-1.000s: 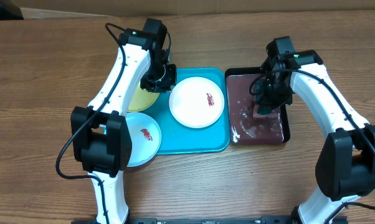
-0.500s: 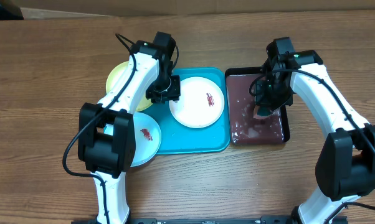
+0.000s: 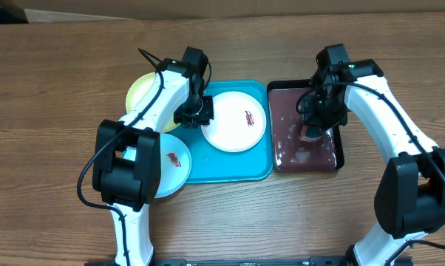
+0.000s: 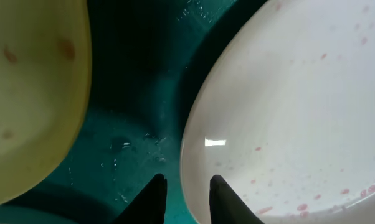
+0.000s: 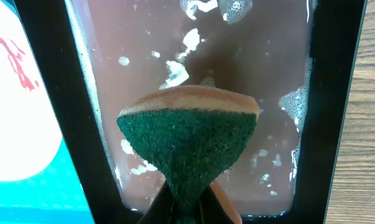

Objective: Clean dirty plates on tray and stack at the side

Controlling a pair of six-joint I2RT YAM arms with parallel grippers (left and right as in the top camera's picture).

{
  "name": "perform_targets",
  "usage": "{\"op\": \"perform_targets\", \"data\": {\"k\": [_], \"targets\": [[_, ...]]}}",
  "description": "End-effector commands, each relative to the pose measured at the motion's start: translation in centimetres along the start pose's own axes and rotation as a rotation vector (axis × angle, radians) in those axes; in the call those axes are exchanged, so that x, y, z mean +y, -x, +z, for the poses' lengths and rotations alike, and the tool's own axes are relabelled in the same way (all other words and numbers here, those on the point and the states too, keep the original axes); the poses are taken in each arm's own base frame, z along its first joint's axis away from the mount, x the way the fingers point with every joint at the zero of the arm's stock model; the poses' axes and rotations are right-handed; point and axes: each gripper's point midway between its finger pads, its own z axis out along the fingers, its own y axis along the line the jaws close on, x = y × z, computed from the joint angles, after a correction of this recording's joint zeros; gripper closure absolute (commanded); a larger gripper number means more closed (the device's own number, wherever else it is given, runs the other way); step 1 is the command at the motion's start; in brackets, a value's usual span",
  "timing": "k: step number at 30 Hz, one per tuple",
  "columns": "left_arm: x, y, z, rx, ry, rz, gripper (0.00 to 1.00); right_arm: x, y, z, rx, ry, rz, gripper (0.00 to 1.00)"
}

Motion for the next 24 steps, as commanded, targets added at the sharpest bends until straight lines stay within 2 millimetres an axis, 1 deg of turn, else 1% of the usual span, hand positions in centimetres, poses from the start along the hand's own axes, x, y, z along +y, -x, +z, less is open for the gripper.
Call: {"op": "perform_targets", "data": {"k": [1,4,5,7,8,10,13,15,20,24], "targets": [[0.3,-0.7,1.3,0.02,0.019,-0.008,0.76,0.2,0.5,-0.6,-0.024,0.008,-0.008,0.96],[0.5,-0.9,1.5,0.025,0.021,-0.013,0.77,0.2,0.6,-0.6,-0.025,0.008,-0.008,0.96],[0.5,-0.8,1.5,0.023,0.021,-0.013,0.8,0.2,0.6,-0.6,-0.025,0.008,-0.008,0.96],[0.4,-0.6,1.5,0.016,0.018,-0.013,0.89,0.3,0.6,-0.6,-0.025,0.008,-0.008,0.96],[0.4,-0.5,1.5,0.013,0.016,-0.012,0.9,0.3,0.6,-0.6,-0.025,0.008,-0.008,0.96],[0.3,-0.3,1.5,0.005,0.012,-0.011,0.87,0.2,0.6,-0.6,-0.025,0.008,-0.008,0.96],[0.5,-0.1,1.4,-0.003,0.008,-0.016,0.81,0.2,0.6,-0.6,-0.025,0.008,-0.008,0.96],[0.7,0.0,1.4,-0.003,0.006,-0.024,0.79,0.3,0.6,-0.6,-0.025,0.008,-0.008,0.96],[1.5,0.4,1.2,-0.005,0.003,-0.076,0.83,0.3,0.7,-0.7,-0.029,0.009,-0.009,0.96],[1.7,0.5,1.2,-0.004,-0.002,-0.087,0.87,0.3,0.7,-0.7,-0.029,0.009,-0.008,0.96]]}}
